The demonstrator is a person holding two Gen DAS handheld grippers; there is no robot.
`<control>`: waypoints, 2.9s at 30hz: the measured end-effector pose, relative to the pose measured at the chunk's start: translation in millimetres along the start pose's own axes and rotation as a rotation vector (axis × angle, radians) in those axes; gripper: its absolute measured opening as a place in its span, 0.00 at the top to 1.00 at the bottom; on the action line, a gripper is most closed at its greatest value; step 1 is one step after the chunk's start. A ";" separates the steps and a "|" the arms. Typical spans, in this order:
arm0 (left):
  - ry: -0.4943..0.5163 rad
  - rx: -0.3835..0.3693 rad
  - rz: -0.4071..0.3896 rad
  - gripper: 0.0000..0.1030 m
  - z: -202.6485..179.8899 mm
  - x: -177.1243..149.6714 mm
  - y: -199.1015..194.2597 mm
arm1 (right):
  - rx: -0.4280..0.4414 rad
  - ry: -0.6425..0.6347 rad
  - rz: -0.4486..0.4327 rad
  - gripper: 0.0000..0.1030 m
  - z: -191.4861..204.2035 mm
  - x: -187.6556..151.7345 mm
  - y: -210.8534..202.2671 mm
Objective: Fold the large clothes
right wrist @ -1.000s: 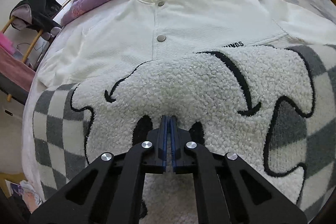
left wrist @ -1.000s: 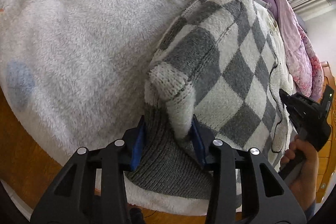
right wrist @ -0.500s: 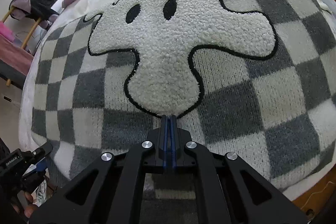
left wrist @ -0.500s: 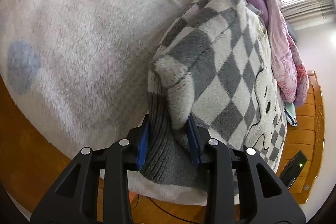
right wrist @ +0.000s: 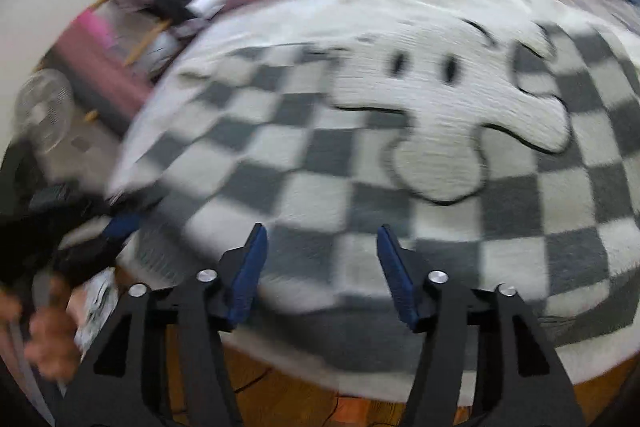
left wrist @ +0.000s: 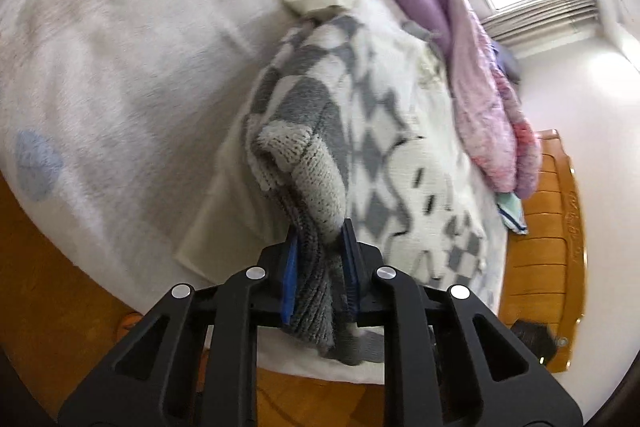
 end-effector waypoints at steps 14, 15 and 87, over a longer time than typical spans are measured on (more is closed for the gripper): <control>0.068 -0.028 -0.016 0.84 -56.3 17.4 -8.4 | 0.080 -0.204 -0.047 0.27 60.6 -9.3 22.3; 0.086 -0.022 -0.015 0.84 -60.6 17.8 -7.7 | 0.073 -0.194 -0.058 0.27 60.7 -5.2 25.4; 0.614 0.318 0.142 0.27 -296.9 32.8 271.1 | -0.104 0.736 -0.058 1.00 -340.1 94.0 -107.9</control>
Point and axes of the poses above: each gripper's, at about its wrist camera, not at the fingertips, and y roughly the way its jaws point, z to its left, x to its top, the point moved 6 cm from there along y, roughly the way its jaws point, and after that the axes turned 15 degrees about y, right-handed, at the moved point
